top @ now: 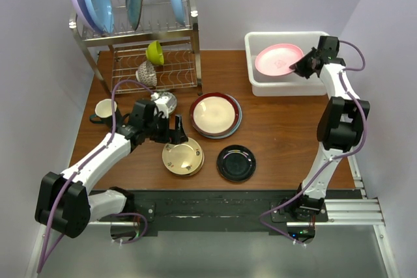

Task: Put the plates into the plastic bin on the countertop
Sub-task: Place the plate in the plastic bin.

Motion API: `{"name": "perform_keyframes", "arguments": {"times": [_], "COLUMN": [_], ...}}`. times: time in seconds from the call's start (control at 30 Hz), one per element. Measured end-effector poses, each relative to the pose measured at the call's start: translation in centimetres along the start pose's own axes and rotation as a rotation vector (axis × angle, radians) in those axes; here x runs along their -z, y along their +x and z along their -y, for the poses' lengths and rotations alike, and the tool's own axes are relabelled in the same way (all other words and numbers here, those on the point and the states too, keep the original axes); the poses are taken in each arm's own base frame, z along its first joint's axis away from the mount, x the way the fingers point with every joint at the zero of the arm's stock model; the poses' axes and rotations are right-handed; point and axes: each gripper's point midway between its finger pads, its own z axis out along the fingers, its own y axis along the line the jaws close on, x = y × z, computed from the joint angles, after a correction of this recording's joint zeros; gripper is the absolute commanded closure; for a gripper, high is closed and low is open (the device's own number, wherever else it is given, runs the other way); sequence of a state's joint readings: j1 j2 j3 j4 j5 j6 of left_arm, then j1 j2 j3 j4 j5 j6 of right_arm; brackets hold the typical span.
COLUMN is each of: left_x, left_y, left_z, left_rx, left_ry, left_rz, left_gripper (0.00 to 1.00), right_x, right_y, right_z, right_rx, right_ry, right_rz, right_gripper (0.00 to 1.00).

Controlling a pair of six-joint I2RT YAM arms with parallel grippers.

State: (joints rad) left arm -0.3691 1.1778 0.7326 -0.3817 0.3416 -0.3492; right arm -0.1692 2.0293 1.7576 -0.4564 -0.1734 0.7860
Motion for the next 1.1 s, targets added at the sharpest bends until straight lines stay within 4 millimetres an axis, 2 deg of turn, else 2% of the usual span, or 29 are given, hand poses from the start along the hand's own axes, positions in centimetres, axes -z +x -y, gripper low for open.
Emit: {"name": "perform_keyframes", "arguments": {"times": [0.27,0.6,0.77,0.93,1.1], "left_x": [-0.1,-0.2,-0.5,-0.8,-0.9], "left_y": [0.1,-0.3,-0.1,0.7,0.8], "left_z": [0.5,1.6,1.7,1.5,1.5], "left_rx": [0.016,0.032,0.034,0.041,0.042], "left_ry": [0.027,0.08,0.089,0.086,0.086], "left_rz": [-0.003,0.012,0.015,-0.007,-0.01], "left_gripper": [0.02,0.01,0.01,0.01,0.01], "right_x": [-1.8,-2.5,-4.0,-5.5,-5.3], "right_y": [0.3,0.1,0.3,0.7,0.9], "right_z": [0.7,0.1,-0.1,-0.2,-0.5], "right_rx": [-0.023,-0.04,-0.049,-0.058,-0.056], "right_ry": [0.018,0.001,-0.016,-0.028,-0.03], "right_rz": [-0.015,-0.023,-0.052,-0.084,-0.094], "right_gripper": [0.93,0.68,0.64,0.48,0.31]}}
